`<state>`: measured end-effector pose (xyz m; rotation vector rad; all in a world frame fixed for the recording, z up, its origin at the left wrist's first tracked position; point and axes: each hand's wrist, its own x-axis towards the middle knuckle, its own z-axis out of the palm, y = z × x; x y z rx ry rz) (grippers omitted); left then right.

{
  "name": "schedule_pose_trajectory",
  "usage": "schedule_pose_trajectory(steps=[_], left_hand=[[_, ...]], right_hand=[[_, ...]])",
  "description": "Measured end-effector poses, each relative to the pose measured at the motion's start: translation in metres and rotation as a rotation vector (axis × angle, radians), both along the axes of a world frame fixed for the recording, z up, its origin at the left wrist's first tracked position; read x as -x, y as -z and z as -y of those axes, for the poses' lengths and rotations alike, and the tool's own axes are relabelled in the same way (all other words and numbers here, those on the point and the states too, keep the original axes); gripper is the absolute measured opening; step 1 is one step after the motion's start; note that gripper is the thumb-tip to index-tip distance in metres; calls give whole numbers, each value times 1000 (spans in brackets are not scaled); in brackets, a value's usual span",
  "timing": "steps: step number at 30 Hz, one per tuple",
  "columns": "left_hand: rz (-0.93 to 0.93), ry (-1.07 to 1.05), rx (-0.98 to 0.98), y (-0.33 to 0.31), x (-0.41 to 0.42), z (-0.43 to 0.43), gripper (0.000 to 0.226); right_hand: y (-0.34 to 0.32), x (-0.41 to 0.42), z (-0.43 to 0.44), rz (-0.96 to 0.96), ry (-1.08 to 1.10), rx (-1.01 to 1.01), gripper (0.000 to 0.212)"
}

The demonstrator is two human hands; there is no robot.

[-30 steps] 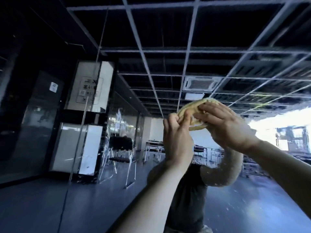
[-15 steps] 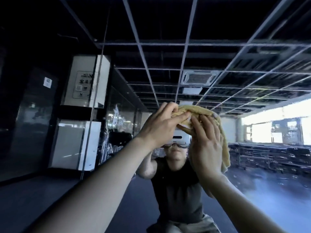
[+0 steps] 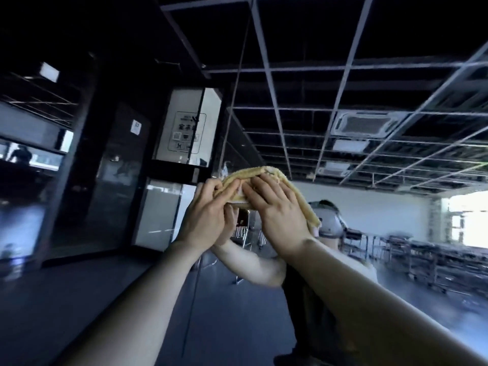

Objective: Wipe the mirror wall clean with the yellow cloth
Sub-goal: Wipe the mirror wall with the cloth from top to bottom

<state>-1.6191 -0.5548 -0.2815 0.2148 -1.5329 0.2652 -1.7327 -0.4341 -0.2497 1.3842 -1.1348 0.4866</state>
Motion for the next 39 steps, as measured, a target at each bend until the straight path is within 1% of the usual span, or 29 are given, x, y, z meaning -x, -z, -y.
schedule_pose_trajectory(steps=[2, 3, 5, 7, 8, 11, 13, 17, 20, 24, 28, 31, 33, 35, 36, 38, 39], left_hand=[[4, -19, -48, -4, -6, 4, 46], [-8, -26, -74, -7, -10, 7, 47], [-67, -44, -145, -13, -18, 13, 45], [-143, -54, -242, -16, -28, 19, 49], [-183, -47, -293, -16, -32, 22, 53], [-291, -28, -425, 4, -30, 20, 58], [-348, -33, -475, 27, -20, 14, 59], [-444, 25, -546, 59, 7, -7, 52], [-502, 90, -580, 71, 26, -26, 54], [-530, 120, -578, 84, 48, -47, 55], [-533, 135, -587, 92, 66, -75, 53], [-509, 176, -568, 97, 83, -106, 54], [-446, 202, -539, 101, 94, -128, 51], [-316, 237, -496, 104, 97, -149, 52], [-216, 241, -481, 104, 95, -155, 55], [-21, 229, -490, 98, 86, -162, 61], [40, 191, -471, 91, 79, -163, 60]], right_hand=[[-17, -6, 1, -61, 22, -50, 51], [-25, -11, 1, -74, 57, -114, 52], [-42, -23, 7, -103, 108, -264, 48], [-62, -36, 19, -110, 118, -413, 49], [-68, -44, 27, -121, 127, -456, 50], [-71, -57, 43, -178, 109, -545, 51], [-64, -56, 46, -208, 93, -611, 50], [-51, -42, 40, -252, 84, -681, 45], [-44, -32, 30, -227, 27, -699, 39], [-32, -12, 8, -195, -35, -726, 39], [-23, 11, -19, -198, -26, -720, 41], [-14, 34, -49, -207, -34, -693, 42], [-7, 53, -74, -215, -9, -660, 45], [-1, 72, -100, -231, 18, -625, 51], [2, 81, -112, -236, 21, -600, 52], [5, 97, -132, -252, 25, -553, 53], [6, 104, -138, -256, 35, -527, 53]])
